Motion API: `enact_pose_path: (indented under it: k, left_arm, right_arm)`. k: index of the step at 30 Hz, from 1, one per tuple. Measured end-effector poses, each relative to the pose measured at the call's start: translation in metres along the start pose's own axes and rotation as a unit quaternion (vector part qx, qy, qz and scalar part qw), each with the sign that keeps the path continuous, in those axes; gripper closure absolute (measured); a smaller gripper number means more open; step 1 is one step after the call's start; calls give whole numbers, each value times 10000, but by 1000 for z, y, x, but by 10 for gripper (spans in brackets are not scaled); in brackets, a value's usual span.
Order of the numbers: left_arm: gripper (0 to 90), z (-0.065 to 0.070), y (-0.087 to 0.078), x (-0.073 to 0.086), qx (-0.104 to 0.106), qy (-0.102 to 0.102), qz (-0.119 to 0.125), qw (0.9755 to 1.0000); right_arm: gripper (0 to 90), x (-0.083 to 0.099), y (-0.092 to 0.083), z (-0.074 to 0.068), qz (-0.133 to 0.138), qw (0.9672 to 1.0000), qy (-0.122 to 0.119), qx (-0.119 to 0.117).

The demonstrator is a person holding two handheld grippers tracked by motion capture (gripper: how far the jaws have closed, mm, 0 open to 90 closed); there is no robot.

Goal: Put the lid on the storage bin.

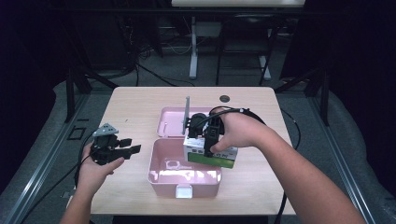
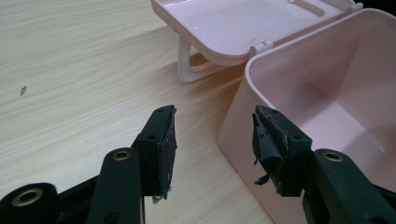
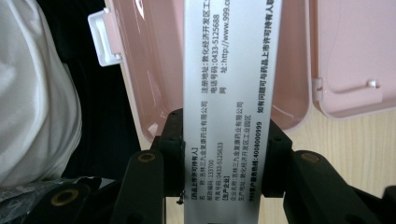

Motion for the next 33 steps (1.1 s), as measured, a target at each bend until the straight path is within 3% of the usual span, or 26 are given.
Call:
enact_pose_path:
  k: [13,33]
  left_arm:
    - [493,0,-2,-1,2,-11,33,10000]
    - [493,-1,-3,-1,-12,-16,79,10000]
  right_arm:
    - [616,-26,3,-12,54,9996,-287,-45]
    - [616,-50,11,-28,101,9983,-561,-102]
Point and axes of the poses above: each handheld gripper's, and its own axes: y roughly forward along the jaws, x roughly out of its underside, z roughly to its right, the point moved 8 cm from there along y, roughly forward along the jaws, and after that the axes turned 15 degrees about x, right-handed, at the moved point
